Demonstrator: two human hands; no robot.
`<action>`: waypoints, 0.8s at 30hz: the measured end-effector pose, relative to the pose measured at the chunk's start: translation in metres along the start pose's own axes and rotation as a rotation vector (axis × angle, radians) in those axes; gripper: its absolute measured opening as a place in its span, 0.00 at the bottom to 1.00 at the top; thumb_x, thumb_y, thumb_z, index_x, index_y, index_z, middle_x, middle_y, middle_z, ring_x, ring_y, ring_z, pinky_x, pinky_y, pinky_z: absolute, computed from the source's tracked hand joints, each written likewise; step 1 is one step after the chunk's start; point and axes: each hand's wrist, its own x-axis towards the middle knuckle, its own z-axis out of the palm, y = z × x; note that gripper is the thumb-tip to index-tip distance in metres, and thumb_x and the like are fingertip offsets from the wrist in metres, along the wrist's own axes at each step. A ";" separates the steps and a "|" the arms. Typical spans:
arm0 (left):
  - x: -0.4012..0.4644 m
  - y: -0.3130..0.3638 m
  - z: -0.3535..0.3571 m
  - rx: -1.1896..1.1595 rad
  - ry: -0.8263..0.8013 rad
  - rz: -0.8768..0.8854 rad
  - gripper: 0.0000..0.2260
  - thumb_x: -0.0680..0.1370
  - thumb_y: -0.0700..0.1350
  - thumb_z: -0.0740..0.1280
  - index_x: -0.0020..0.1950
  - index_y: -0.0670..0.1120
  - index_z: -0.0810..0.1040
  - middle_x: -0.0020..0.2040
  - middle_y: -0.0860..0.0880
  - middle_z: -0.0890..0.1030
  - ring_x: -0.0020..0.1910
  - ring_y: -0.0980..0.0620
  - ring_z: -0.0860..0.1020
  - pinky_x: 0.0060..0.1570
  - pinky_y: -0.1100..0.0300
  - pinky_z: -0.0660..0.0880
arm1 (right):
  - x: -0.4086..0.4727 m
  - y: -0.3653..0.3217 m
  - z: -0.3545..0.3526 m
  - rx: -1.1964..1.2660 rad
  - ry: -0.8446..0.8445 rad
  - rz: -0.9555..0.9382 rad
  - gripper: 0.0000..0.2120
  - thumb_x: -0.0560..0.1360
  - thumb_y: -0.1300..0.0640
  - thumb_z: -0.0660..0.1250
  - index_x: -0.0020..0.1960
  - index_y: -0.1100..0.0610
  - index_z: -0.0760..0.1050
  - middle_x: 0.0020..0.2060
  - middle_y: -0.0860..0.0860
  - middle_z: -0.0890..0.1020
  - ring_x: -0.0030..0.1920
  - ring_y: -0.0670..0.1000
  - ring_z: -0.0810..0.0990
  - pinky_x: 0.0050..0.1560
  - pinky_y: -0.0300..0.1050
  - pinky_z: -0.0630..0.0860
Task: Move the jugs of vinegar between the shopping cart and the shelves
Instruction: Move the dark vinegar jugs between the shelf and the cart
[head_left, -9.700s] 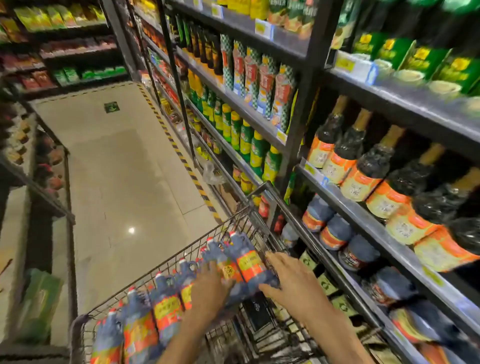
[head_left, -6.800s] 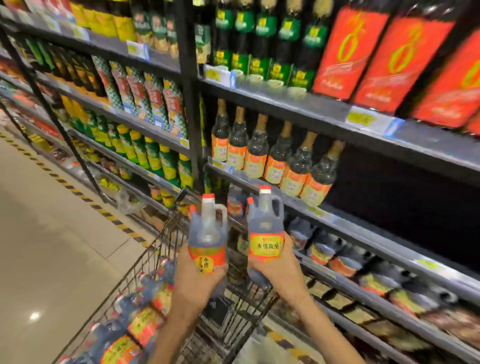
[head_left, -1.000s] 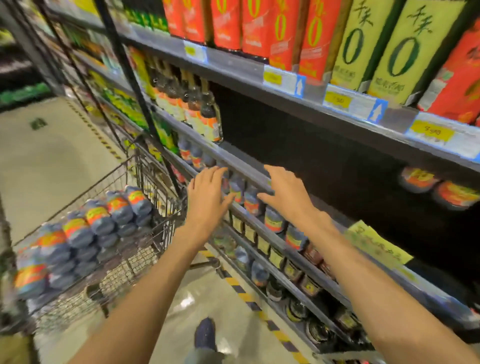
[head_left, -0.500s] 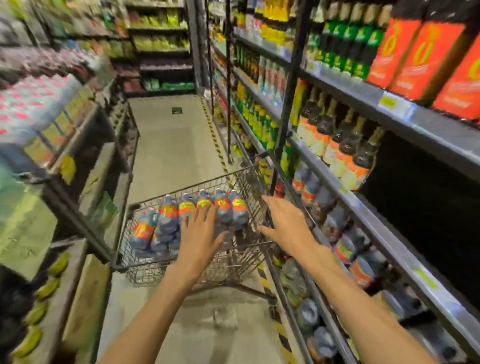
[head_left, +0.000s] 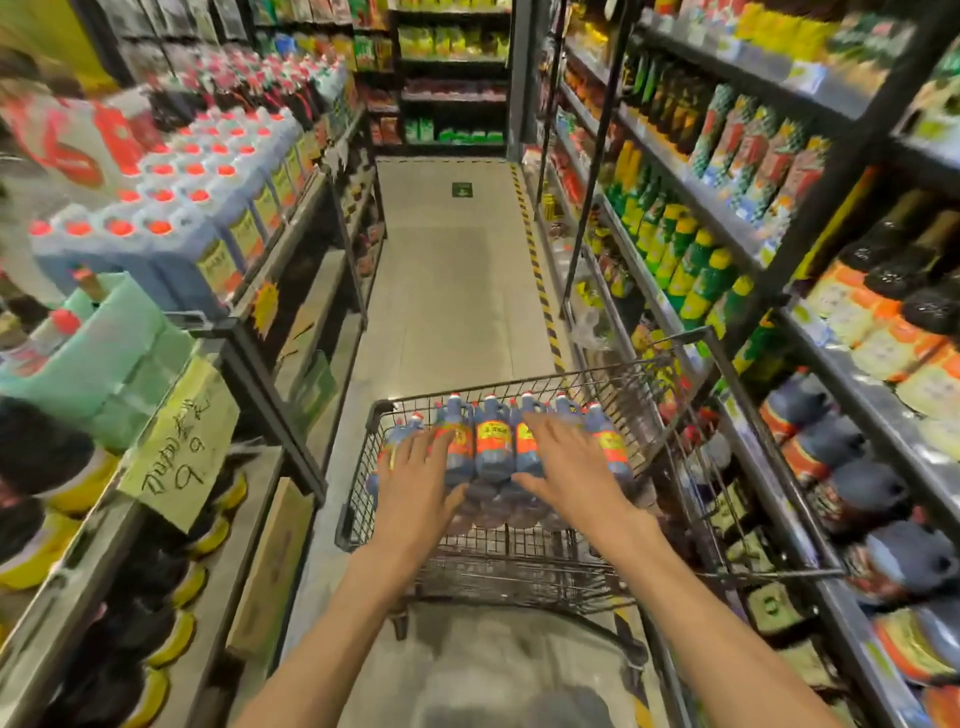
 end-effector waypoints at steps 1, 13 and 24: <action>0.009 -0.005 0.004 0.001 -0.009 -0.005 0.33 0.73 0.56 0.74 0.75 0.51 0.67 0.74 0.49 0.72 0.73 0.45 0.70 0.68 0.41 0.69 | 0.012 0.000 0.006 0.004 -0.015 -0.001 0.41 0.76 0.44 0.72 0.81 0.54 0.57 0.76 0.54 0.68 0.76 0.57 0.66 0.73 0.55 0.65; 0.119 -0.043 0.087 -0.020 -0.267 -0.194 0.39 0.74 0.61 0.70 0.81 0.52 0.58 0.80 0.49 0.62 0.79 0.44 0.61 0.72 0.42 0.64 | 0.148 0.047 0.083 0.086 -0.194 0.031 0.44 0.76 0.42 0.70 0.83 0.50 0.50 0.78 0.52 0.65 0.78 0.56 0.64 0.73 0.54 0.66; 0.186 -0.061 0.169 -0.312 -0.417 -0.602 0.43 0.72 0.57 0.73 0.81 0.50 0.56 0.70 0.40 0.74 0.62 0.37 0.79 0.57 0.43 0.78 | 0.198 0.081 0.118 0.196 -0.365 0.069 0.39 0.76 0.40 0.71 0.80 0.49 0.57 0.73 0.50 0.71 0.71 0.54 0.71 0.66 0.50 0.69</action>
